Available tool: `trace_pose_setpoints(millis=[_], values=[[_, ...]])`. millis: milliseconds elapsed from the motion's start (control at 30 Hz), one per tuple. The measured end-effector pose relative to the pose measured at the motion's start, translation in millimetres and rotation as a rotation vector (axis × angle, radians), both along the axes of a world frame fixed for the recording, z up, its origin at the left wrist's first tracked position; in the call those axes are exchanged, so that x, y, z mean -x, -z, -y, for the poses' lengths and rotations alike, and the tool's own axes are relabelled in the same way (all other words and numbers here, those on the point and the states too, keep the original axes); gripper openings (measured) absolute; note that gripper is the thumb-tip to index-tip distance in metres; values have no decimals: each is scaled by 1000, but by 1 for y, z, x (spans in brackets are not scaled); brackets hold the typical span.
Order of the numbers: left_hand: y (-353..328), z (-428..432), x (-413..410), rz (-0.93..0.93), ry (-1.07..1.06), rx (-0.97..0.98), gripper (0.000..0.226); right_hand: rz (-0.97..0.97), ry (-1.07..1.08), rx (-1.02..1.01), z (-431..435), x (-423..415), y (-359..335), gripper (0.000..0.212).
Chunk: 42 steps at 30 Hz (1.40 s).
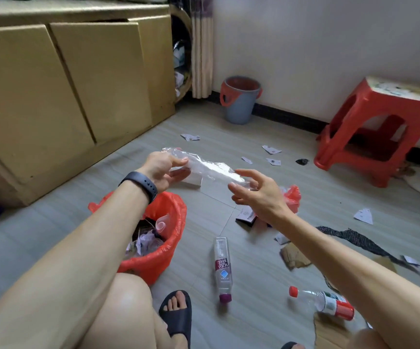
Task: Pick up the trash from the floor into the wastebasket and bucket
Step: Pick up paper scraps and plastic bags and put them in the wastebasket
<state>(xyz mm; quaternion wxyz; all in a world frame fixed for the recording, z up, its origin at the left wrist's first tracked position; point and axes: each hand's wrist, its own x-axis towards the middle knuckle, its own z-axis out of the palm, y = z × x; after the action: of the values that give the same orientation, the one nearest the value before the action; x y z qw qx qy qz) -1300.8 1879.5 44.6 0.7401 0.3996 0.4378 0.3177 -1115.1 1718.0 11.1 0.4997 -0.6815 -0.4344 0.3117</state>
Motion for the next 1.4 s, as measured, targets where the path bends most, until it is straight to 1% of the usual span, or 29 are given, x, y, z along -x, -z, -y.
trace_pose_setpoints(millis=[33, 67, 167, 267, 300, 333, 400, 433, 467, 500, 567, 600, 633, 700, 800, 867, 900, 967, 1067, 1133, 1233, 1300, 1400], values=[[0, -2, 6, 17, 14, -21, 23, -113, -1, -6, -3, 6, -2, 41], [1, -5, 16, 31, 15, -45, 26, -169, -5, -20, -8, 14, -5, 37], [6, -13, 38, 37, 14, -81, 29, -198, -37, -39, -20, 34, -9, 21], [20, -18, 67, 59, 63, -41, 33, -170, -35, -27, -35, 44, -8, 16], [29, -19, 79, 31, 90, -19, 34, -112, -36, -11, -39, 46, -6, 13], [42, -17, 91, -16, 122, 10, 34, -4, -49, 10, -43, 47, -4, 9], [75, -16, 117, -173, 188, 45, 35, 296, -113, 35, -58, 54, 3, 13], [92, -17, 127, -295, 204, 25, 34, 441, -154, 47, -64, 58, 6, 16], [110, -19, 137, -432, 187, -36, 31, 592, -197, 66, -72, 64, 8, 17], [128, -22, 146, -586, 146, -149, 27, 741, -239, 96, -79, 69, 10, 20], [154, -26, 161, -959, 88, -458, 18, 969, -314, 198, -95, 79, 11, 25], [164, -25, 165, -1115, 85, -599, 18, 1044, -353, 246, -103, 83, 11, 27], [173, -23, 169, -1208, 91, -682, 26, 1106, -390, 284, -112, 88, 13, 27], [194, -22, 174, -1299, 140, -677, 43, 1216, -459, 340, -125, 102, 17, 22], [226, -14, 174, -1452, 191, -596, 50, 1378, -652, 422, -133, 130, 34, 16], [237, -5, 170, -1506, 124, -552, 50, 1383, -782, 449, -136, 140, 51, 20], [239, -2, 169, -1509, 78, -538, 48, 1380, -814, 453, -138, 141, 64, 20], [241, 0, 166, -1503, 27, -531, 49, 1390, -822, 465, -147, 141, 89, 20], [243, -5, 164, -1537, 56, -527, 50, 1381, -792, 429, -157, 144, 116, 24], [240, -7, 161, -1603, 131, -551, 48, 1335, -751, 401, -166, 145, 119, 24], [240, -3, 159, -1735, 329, -618, 52, 1251, -690, 457, -178, 142, 104, 21], [241, 1, 164, -1798, 436, -656, 56, 1253, -627, 451, -185, 138, 88, 15], [242, -3, 176, -1806, 463, -691, 55, 1262, -474, 342, -195, 132, 71, 16]])
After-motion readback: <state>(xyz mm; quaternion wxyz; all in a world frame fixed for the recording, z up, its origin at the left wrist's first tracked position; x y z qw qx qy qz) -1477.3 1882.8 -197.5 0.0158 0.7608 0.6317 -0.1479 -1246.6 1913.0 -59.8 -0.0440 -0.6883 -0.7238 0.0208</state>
